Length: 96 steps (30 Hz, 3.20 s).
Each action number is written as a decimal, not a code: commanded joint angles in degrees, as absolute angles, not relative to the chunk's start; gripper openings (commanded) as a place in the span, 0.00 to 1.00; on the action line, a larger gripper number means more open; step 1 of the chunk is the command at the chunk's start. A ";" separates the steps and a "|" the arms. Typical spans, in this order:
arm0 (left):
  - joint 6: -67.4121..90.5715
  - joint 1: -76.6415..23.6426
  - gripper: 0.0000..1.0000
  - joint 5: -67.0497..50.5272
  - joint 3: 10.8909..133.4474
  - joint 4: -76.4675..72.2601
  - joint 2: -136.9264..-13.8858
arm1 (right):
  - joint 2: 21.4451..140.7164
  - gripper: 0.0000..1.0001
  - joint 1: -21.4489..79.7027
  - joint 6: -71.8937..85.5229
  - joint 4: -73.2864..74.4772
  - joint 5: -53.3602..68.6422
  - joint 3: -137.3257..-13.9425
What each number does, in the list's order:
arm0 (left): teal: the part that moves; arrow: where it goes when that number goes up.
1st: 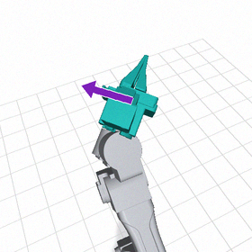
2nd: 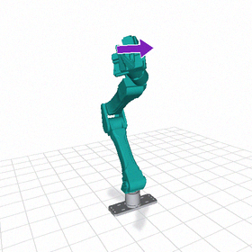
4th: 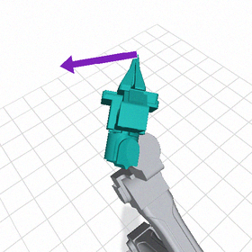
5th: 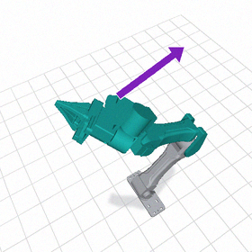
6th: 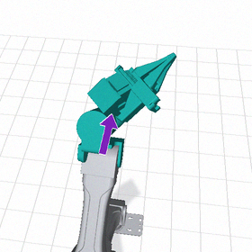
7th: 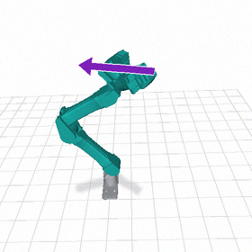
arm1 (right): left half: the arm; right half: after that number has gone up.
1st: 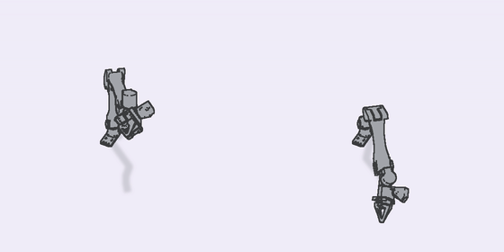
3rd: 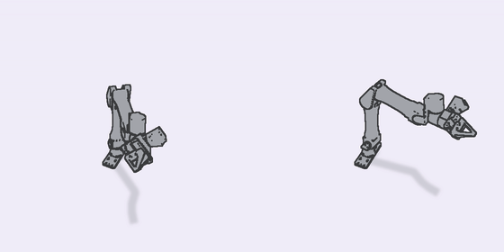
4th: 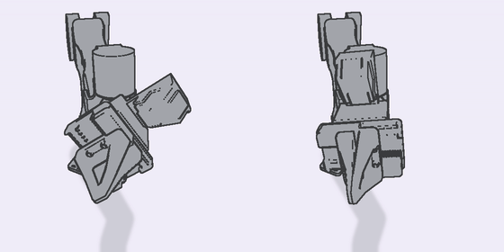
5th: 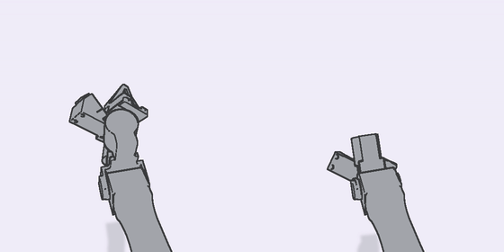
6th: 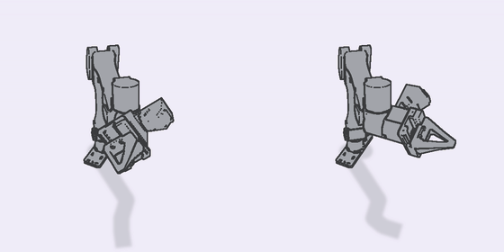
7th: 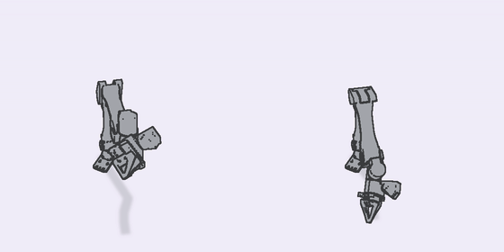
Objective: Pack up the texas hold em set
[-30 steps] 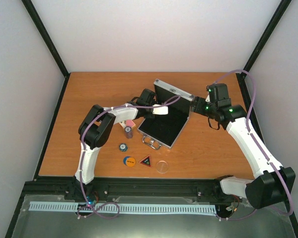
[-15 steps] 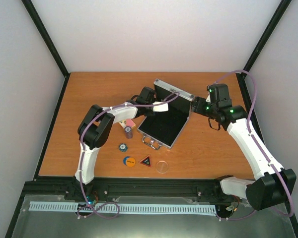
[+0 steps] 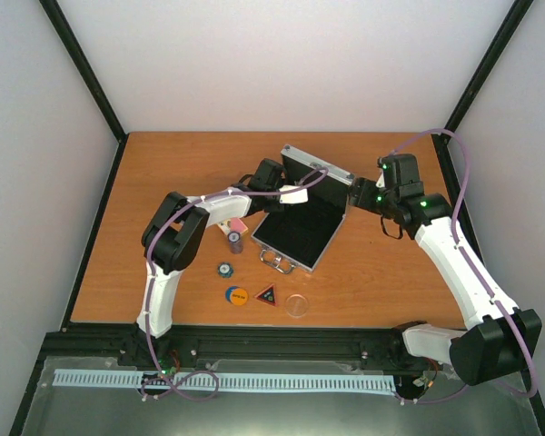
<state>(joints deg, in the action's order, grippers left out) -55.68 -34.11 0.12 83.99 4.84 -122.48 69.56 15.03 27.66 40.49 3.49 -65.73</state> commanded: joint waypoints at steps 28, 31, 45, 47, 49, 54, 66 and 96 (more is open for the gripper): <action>-49.70 -33.22 0.38 -5.09 83.62 16.74 -112.15 | 70.98 0.73 14.51 27.91 39.75 3.78 -65.59; -49.34 -33.22 0.39 -5.19 84.20 19.49 -111.27 | 71.75 0.73 14.54 27.91 39.11 3.79 -65.59; -47.41 -33.22 0.40 -3.85 79.91 22.66 -104.92 | 77.25 0.73 14.42 27.16 34.76 3.50 -68.81; -47.15 -33.22 0.39 -3.85 79.27 23.03 -104.11 | 77.83 0.74 14.44 27.14 34.37 3.38 -69.39; -46.63 -33.22 0.39 -4.03 79.04 23.56 -103.33 | 78.36 0.74 14.29 27.00 34.07 3.18 -69.95; -45.78 -33.22 0.40 -3.88 77.64 24.48 -100.70 | 79.29 0.74 14.04 26.75 33.35 3.23 -70.81; -38.66 -33.22 0.40 -1.71 75.10 29.38 -92.01 | 79.81 0.74 13.99 25.80 32.87 6.10 -71.73; -32.01 -33.22 0.43 -0.77 74.15 33.34 -86.18 | 78.53 0.75 14.02 24.96 33.67 6.80 -69.92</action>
<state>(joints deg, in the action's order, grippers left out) -34.17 -33.74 0.01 72.55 30.63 -88.99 77.23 14.44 25.04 34.94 6.87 -69.04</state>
